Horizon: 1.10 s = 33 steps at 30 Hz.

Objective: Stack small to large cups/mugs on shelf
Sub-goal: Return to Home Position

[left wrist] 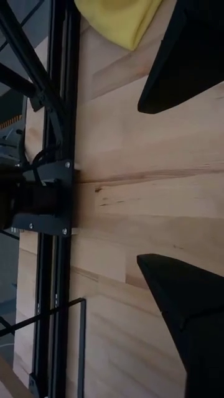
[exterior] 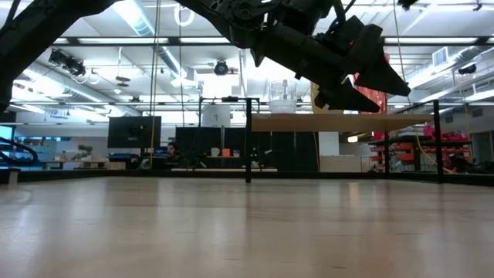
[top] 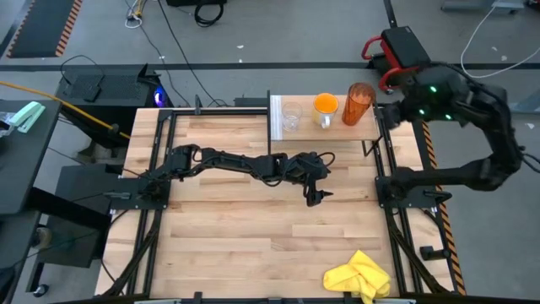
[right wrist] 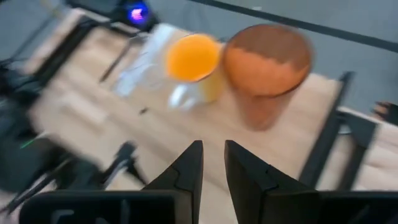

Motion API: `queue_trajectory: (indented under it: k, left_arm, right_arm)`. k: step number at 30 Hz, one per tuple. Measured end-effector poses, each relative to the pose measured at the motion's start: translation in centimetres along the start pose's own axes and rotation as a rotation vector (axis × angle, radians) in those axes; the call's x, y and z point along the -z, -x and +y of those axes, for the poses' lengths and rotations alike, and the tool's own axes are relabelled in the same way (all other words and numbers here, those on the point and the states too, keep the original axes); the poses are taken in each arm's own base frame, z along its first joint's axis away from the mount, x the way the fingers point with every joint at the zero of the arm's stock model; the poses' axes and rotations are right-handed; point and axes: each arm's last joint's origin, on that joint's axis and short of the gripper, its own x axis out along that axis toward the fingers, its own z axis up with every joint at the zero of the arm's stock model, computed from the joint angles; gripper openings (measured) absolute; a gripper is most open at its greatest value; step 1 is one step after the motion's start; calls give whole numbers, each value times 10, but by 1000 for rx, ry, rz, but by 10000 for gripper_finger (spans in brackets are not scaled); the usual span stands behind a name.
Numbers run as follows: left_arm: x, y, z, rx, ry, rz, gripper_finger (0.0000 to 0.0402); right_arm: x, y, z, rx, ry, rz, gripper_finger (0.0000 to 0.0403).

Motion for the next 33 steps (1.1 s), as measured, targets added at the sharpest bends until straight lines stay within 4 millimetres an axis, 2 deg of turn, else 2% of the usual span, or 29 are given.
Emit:
queue_trajectory:
  k: [4,8,13,20,25,28,33]
  left_arm:
    - [0,0,-3,4,-7,1,396]
    - [2,0,-5,8,63,24,396]
    - [3,0,-9,14,10,25,396]
    - [3,0,-18,31,-75,24,396]
    - [3,0,-26,63,-82,19,396]
    - [-4,6,-32,124,-88,2,396]
    - [-24,24,-42,197,-120,-35,396]
  right_arm:
    - [19,13,-3,-107,30,22,73]
    - [41,8,-12,-149,40,79,73]
    - [69,-17,-23,-114,48,154,73]
    - [100,-64,-27,-108,69,209,73]
    - [117,-98,-19,-257,103,249,73]
    - [126,-116,-11,-338,139,258,73]
    - [133,-127,11,-561,194,210,73]
